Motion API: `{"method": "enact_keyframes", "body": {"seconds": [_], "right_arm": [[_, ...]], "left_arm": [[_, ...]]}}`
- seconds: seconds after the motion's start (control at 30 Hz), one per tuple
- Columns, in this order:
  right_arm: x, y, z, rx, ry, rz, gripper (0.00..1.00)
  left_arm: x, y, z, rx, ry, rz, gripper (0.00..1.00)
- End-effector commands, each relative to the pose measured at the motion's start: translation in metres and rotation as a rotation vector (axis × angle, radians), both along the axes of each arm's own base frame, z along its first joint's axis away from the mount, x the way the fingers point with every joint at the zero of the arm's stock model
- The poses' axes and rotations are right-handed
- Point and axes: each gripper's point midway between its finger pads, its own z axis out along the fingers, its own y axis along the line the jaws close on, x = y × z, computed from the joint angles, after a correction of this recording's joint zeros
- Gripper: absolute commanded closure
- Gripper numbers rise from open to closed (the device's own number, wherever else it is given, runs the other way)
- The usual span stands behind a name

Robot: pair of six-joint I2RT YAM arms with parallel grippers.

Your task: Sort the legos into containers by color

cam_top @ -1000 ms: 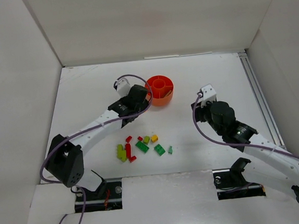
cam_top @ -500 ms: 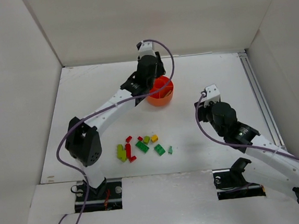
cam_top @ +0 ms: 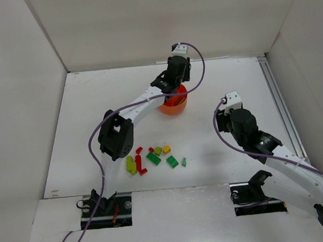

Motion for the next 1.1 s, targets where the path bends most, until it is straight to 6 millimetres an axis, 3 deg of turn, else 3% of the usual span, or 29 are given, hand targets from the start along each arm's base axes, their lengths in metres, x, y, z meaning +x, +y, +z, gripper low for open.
{"method": "enact_keyframes", "body": {"seconds": [0.0,0.03,0.23,0.47,0.67,1.07], "right_arm": [[0.002,-0.001,0.020,0.028,-0.037,-0.010,0.39],[0.002,-0.002,0.020,0.028,-0.037,-0.010,0.39],[0.000,-0.001,0.018,0.036,-0.042,-0.001,0.39],[0.004,0.000,0.018,0.028,-0.039,0.001,0.39],[0.006,0.003,0.015,0.025,-0.028,0.010,0.39],[0.006,0.003,0.015,0.025,-0.028,0.010,0.39]], "left_arm": [[0.005,-0.009,0.016,0.000,-0.047,-0.025,0.64],[0.006,-0.009,0.021,-0.005,-0.054,-0.025,0.64],[0.005,-0.008,-0.008,-0.006,-0.012,-0.006,0.65],[0.005,-0.005,-0.011,0.002,-0.009,0.004,0.64],[0.007,0.003,-0.026,0.061,-0.009,0.025,0.62],[-0.001,-0.009,-0.043,0.095,0.018,-0.082,0.61]]}}
